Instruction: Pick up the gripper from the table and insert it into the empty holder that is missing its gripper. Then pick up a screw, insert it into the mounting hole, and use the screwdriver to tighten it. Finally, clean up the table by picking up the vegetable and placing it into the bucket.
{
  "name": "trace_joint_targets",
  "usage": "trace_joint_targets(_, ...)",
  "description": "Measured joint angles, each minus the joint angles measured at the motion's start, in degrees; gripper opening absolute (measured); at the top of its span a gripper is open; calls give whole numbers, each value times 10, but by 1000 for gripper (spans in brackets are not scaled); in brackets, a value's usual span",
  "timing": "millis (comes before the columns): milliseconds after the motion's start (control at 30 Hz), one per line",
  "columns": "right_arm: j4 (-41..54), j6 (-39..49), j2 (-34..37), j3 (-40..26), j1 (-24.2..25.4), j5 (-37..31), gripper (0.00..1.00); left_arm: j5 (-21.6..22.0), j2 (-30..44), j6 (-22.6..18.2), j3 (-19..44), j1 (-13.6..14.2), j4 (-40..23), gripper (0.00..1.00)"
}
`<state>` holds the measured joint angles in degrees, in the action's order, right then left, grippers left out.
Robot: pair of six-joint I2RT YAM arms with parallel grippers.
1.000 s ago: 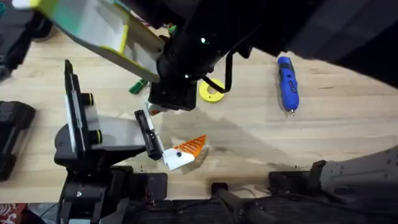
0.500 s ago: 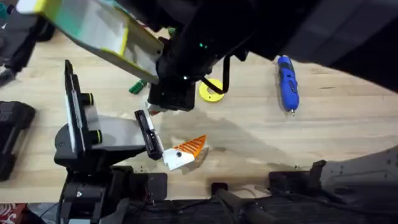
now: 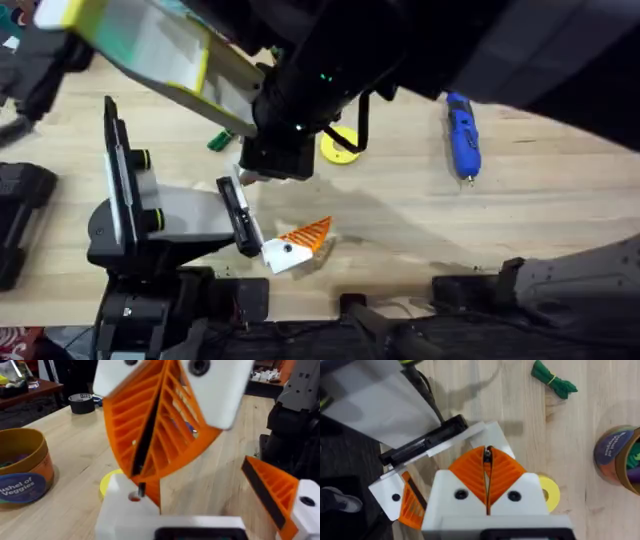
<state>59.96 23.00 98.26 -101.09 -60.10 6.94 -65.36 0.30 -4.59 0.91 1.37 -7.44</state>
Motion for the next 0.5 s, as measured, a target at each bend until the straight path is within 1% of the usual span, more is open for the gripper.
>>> trace_joint_targets(500,-4,0,0,1,0,0,6,0,0,1,0,0,0,986)
